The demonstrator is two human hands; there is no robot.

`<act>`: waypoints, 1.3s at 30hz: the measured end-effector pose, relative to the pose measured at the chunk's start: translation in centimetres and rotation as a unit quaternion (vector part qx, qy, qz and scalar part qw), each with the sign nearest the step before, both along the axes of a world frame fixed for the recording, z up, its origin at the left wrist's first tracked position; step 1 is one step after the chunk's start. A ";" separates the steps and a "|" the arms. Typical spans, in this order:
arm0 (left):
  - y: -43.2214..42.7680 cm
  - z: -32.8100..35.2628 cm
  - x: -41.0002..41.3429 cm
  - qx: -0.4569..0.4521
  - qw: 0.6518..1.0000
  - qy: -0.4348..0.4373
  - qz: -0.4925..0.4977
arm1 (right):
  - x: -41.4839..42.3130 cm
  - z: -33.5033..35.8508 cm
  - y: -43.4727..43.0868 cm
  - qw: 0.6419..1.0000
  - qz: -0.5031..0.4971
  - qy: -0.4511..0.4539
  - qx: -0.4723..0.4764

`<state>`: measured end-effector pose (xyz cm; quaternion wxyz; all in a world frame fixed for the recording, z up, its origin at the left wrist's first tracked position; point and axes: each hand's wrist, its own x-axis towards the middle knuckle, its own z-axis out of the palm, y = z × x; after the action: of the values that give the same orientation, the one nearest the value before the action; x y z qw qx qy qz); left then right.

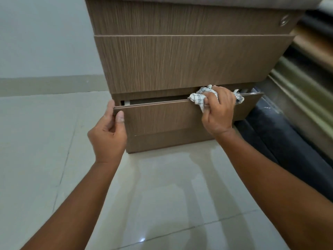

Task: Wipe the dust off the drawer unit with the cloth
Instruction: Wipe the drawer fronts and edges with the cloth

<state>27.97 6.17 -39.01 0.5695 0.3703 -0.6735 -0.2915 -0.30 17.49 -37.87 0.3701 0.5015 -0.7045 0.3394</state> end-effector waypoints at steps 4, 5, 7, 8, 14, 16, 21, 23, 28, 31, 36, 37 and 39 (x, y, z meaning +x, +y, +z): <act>-0.1 -0.3 0.1 -0.001 1.000 -0.003 -0.007 | -3.9 0.3 2.4 0.999 -0.028 -0.009 -0.013; -0.2 -0.2 0.0 -0.002 1.000 -0.011 -0.013 | -4.9 0.4 3.0 0.999 -0.036 -0.015 -0.015; -0.1 -0.1 -0.2 -0.004 0.999 -0.026 -0.019 | -6.7 0.5 4.1 0.998 -0.053 -0.028 -0.009; 0.1 -0.1 -0.3 -0.004 0.999 -0.037 -0.019 | -7.5 0.6 4.6 0.998 -0.061 -0.033 -0.003; 0.6 -0.2 -0.5 0.000 0.999 -0.038 -0.014 | -10.6 1.3 6.7 0.991 -0.100 -0.086 0.013; 0.8 -0.4 -0.8 -0.003 1.000 -0.027 -0.001 | -11.0 1.4 7.2 0.979 -0.159 -0.127 0.021; 0.1 -1.3 -0.4 -0.008 1.000 -0.028 0.005 | -11.2 0.9 8.4 0.931 -0.232 -0.273 -0.078; -0.2 -1.7 -0.1 -0.028 0.998 -0.060 0.023 | -9.8 1.0 7.9 0.923 -0.175 -0.280 -0.196; -1.3 -1.1 -0.1 -0.078 0.990 -0.098 0.059 | -5.1 2.4 4.8 0.926 -0.084 -0.255 -0.265; -1.3 -0.5 -0.7 -0.078 0.991 -0.088 0.057 | -2.2 2.8 3.1 0.943 0.001 -0.221 -0.249; -1.8 -0.4 -1.0 -0.068 0.992 -0.092 0.045 | 2.8 2.5 0.3 0.961 0.102 -0.164 -0.197; -2.0 -0.2 -1.1 -0.060 0.993 -0.093 0.040 | 3.8 2.4 -0.3 0.959 0.121 -0.166 -0.197; -2.3 0.1 -1.2 -0.043 0.993 -0.101 0.037 | 5.8 2.2 -1.5 0.953 0.156 -0.174 -0.192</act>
<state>26.79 3.84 -38.89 0.5245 0.3973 -0.7254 -0.2020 5.52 15.96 -35.66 0.2734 0.4576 -0.5926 0.6039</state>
